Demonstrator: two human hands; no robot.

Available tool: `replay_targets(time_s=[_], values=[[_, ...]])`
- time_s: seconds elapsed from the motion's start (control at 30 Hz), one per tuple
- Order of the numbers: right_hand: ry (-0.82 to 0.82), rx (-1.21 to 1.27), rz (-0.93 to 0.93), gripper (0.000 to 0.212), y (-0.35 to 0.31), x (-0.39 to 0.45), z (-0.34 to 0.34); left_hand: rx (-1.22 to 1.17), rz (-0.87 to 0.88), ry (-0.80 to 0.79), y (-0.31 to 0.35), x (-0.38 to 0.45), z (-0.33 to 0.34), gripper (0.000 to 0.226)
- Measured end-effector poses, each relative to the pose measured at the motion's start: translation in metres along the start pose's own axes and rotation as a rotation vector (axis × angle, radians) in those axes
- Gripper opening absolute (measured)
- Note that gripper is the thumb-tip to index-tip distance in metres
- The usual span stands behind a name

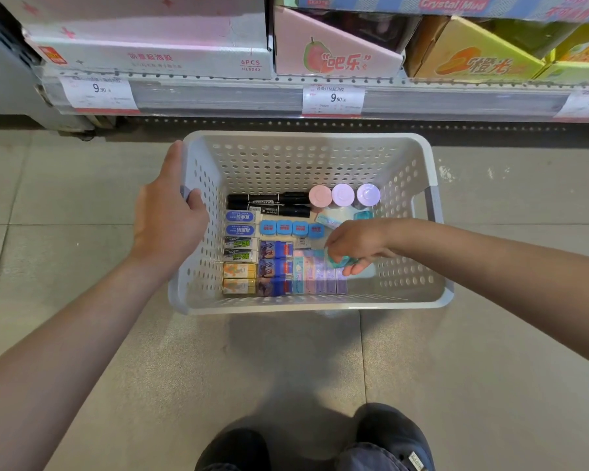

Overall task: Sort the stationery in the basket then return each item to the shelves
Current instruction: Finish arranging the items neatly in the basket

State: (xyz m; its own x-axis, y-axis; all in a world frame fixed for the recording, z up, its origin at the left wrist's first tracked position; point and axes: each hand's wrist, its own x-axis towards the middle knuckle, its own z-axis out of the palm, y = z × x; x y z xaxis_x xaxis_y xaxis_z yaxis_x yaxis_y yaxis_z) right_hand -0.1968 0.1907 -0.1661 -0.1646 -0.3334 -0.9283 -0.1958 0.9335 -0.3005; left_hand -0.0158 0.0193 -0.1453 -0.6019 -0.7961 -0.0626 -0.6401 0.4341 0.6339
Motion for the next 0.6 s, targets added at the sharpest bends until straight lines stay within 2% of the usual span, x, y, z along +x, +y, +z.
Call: replay_targets(time_s=[0.1, 0.2, 0.27, 0.37, 0.47, 0.6], values=[[0.000, -0.116, -0.004, 0.028, 0.003, -0.007, -0.003, 0.008, -0.006, 0.002, 0.000, 0.001, 0.000, 0.065], [0.191, -0.466, -0.009, 0.000, 0.004, -0.009, -0.006, 0.009, 0.001, 0.009, 0.000, 0.000, 0.001, 0.064], [0.375, -0.683, -0.046, 0.019, 0.006, -0.005, -0.006, 0.005, 0.002, 0.007, 0.000, 0.000, 0.001, 0.064], [0.572, -0.890, -0.083, 0.015, 0.005, 0.005, -0.001, 0.005, 0.001, 0.000, 0.000, 0.000, 0.000, 0.065], [0.600, -1.080, -0.101, 0.024, 0.007, 0.021, 0.007, 0.002, 0.007, -0.006, 0.000, 0.000, 0.000, 0.064], [0.613, -1.161, -0.096, 0.022, 0.009, 0.035, 0.010, 0.003, 0.014, -0.008, 0.001, -0.001, -0.001, 0.064]])
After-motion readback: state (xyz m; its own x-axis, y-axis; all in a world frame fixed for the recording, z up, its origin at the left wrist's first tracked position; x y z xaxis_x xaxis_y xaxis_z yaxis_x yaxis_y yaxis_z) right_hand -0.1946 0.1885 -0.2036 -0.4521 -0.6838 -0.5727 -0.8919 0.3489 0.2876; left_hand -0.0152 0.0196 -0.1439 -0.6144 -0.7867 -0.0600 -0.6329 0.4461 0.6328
